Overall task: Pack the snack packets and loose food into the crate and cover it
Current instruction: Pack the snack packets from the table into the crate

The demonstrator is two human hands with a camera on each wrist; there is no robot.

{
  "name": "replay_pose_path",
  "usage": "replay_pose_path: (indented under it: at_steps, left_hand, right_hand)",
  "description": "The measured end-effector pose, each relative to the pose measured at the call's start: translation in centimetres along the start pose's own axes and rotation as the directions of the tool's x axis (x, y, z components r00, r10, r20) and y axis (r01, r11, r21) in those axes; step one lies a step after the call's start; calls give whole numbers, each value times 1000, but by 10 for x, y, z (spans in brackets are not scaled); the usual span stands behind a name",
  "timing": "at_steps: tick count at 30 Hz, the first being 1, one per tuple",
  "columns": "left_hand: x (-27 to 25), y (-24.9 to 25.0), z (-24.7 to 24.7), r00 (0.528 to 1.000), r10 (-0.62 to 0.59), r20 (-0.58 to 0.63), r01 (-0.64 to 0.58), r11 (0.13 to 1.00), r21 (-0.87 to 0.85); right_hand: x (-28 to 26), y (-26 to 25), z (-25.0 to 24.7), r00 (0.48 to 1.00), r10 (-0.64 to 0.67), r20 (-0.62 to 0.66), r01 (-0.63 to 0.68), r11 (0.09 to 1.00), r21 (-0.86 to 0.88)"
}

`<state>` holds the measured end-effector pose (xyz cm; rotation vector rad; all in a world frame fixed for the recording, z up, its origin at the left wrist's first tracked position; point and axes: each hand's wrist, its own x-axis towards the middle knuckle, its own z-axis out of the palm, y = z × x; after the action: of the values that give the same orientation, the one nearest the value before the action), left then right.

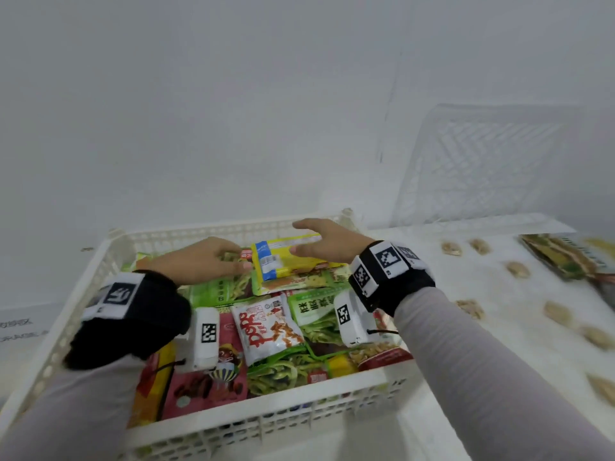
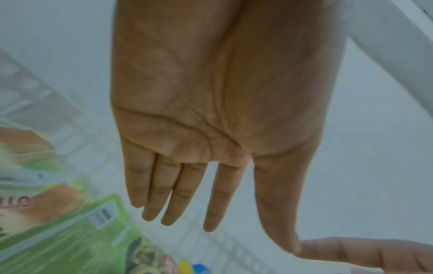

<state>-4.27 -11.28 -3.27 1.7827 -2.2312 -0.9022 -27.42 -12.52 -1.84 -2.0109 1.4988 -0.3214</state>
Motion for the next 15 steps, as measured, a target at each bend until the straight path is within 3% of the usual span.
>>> replay_pose_path:
  at_steps: [4,8,15]
  left_hand:
    - [-5,24,-7,983,71,-166,-96,984,-148]
    - [-15,77,-12,917,204,-344,-298,921,-250]
    - [-34,184,28,828,268,-492,-484,784,-388]
  right_hand:
    - [-35,-1,-33,996,-74,-39,78,992,101]
    - [-82,3,-67,989,-132,-72,140,981,134]
    - [-165,58,-115,982,-127,-137,135,989,54]
